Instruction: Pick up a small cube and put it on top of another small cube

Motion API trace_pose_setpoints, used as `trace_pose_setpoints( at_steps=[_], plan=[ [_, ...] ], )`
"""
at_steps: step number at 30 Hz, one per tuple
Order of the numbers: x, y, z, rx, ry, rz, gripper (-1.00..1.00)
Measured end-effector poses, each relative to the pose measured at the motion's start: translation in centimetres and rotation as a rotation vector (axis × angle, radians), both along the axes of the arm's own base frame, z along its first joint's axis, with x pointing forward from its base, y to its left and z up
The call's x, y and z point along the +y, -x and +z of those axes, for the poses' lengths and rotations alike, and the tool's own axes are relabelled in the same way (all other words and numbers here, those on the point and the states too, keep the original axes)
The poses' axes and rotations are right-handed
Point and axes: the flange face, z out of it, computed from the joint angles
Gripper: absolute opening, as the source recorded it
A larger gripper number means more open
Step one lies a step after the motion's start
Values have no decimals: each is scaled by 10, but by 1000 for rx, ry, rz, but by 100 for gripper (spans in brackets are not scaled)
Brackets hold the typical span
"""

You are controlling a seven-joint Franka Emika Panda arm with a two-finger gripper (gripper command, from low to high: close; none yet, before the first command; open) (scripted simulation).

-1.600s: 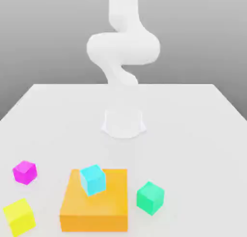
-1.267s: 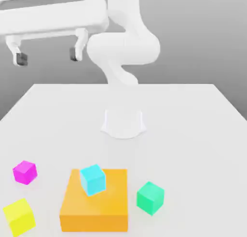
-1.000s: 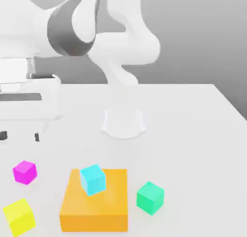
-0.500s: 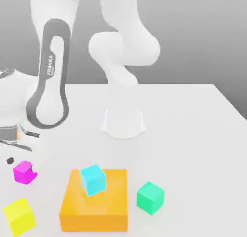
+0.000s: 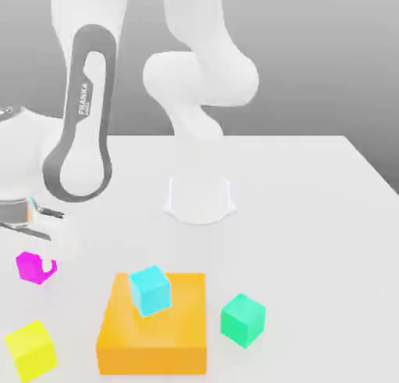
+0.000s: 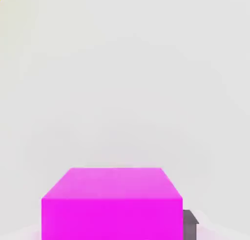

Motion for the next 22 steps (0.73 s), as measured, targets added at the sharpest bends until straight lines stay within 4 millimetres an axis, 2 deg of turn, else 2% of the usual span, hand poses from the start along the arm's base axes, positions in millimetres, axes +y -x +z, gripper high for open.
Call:
trace_pose_setpoints(
  at_steps=[1,3,5,7,9,13,15,18,19,22],
  plan=[
    [6,-4,6,-2,-8,21,-100],
    [31,-26,21,-11,-33,132,-100],
    [74,-57,37,-16,-55,302,-100],
    [111,-77,55,-19,-66,453,-100],
    [146,-90,74,-17,-65,595,-100],
    [210,-102,114,-3,-23,864,-100],
    [222,-103,106,-1,-13,913,-100],
    [226,-104,75,0,-9,927,-100],
    [226,-103,64,2,-7,928,100],
    [226,-103,64,2,-7,928,100]
  ],
)
